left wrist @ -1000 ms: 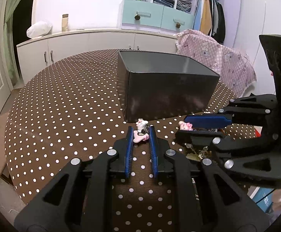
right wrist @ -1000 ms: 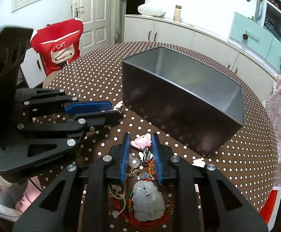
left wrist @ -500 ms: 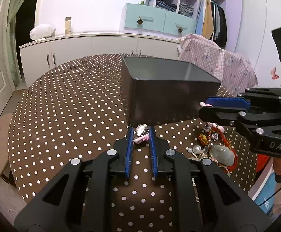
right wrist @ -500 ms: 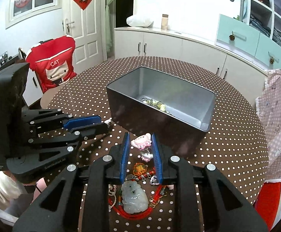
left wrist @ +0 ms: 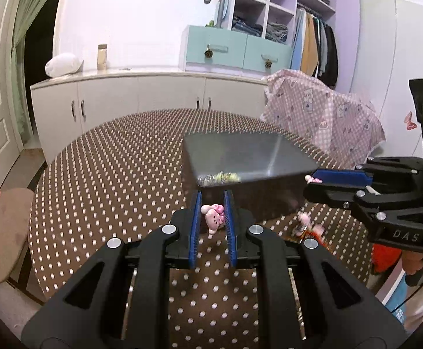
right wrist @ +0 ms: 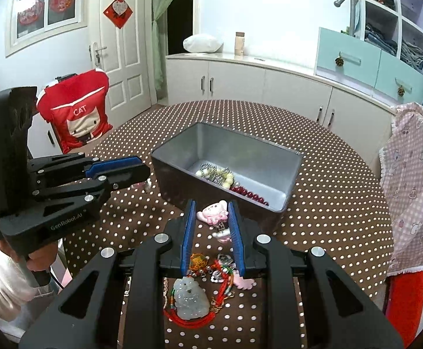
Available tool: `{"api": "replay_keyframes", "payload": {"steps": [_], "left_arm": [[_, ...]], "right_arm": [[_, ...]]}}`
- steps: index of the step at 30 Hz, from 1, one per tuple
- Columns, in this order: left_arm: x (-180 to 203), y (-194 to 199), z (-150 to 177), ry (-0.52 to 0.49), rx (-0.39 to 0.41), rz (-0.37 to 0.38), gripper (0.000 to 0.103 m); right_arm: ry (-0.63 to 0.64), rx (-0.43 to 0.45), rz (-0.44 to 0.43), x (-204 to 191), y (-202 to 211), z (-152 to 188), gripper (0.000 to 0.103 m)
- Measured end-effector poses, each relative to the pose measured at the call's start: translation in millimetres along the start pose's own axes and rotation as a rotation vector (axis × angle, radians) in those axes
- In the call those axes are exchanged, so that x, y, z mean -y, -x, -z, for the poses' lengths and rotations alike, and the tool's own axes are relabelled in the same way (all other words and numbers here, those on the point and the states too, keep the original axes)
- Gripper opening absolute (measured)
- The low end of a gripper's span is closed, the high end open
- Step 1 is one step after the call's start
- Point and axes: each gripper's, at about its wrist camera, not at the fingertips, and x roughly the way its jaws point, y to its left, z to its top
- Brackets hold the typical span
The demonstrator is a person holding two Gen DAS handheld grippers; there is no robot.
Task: Organize jewelry
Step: 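Carry both pink charms over the grey box and open both tools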
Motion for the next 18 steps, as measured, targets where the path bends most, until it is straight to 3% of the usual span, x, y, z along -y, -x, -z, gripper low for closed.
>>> {"api": "replay_keyframes", "payload": {"steps": [9,17,18], "left_arm": [[12,8,-34,-0.022,0.06,0.035,0.016],[27,-10,-43,-0.058,0.034,0.042,0.016],[32,-14,-42,-0.091,0.026,0.03,0.017]], "right_arm": [[-0.035,0.044,0.003,17,11,-19,0.021],[-0.03,0.03,-0.043,24,1,-37,0.022],[-0.028,0.022,-0.036,24,-2,-39,0.029]]}}
